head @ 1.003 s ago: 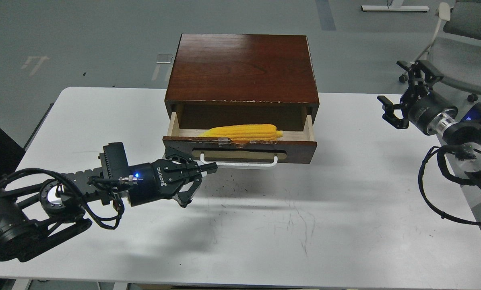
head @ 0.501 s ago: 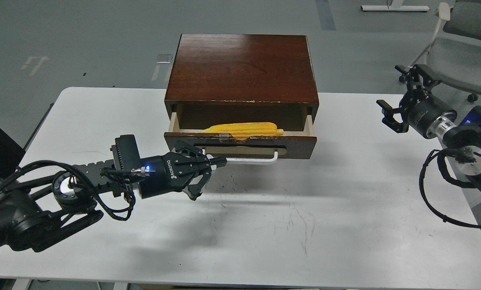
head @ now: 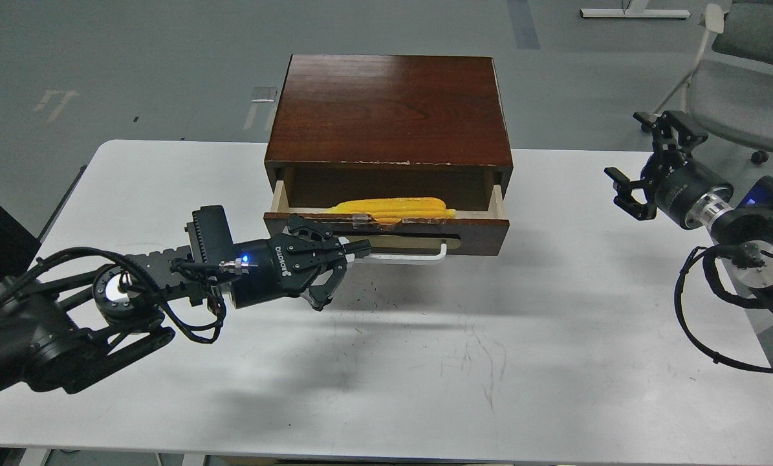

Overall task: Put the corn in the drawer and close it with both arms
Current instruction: 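Push the drawer front with the left gripper toward the box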

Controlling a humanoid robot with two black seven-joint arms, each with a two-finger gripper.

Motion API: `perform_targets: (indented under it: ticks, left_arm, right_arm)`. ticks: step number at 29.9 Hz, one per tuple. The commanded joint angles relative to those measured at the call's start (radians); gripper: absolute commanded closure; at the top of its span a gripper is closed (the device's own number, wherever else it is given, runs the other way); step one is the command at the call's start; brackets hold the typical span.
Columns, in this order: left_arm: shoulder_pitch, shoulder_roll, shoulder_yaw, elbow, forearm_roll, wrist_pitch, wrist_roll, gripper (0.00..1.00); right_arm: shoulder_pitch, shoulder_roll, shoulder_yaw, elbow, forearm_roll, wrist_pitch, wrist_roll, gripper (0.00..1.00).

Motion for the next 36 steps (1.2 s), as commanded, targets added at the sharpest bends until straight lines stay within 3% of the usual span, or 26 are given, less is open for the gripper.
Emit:
perform_targets:
  ticks: [1,21,36]
  left_arm:
    - [0.005,0.016,0.001,-0.020,0.000,0.001,0.000,1.00]
    - [0.011,0.027,0.038,-0.020,0.000,0.000,0.000,1.00]
    - [0.000,0.019,0.035,0.049,0.000,-0.003,0.000,1.00]
  right_arm:
    - [-0.003,-0.003,0.000,-0.003,-0.002,0.000,0.000,0.00]
    - [-0.003,-0.001,0.000,-0.006,-0.022,0.000,0.000,0.00]
    - [-0.020,0.001,0.002,-0.007,-0.022,0.000,0.000,0.00]
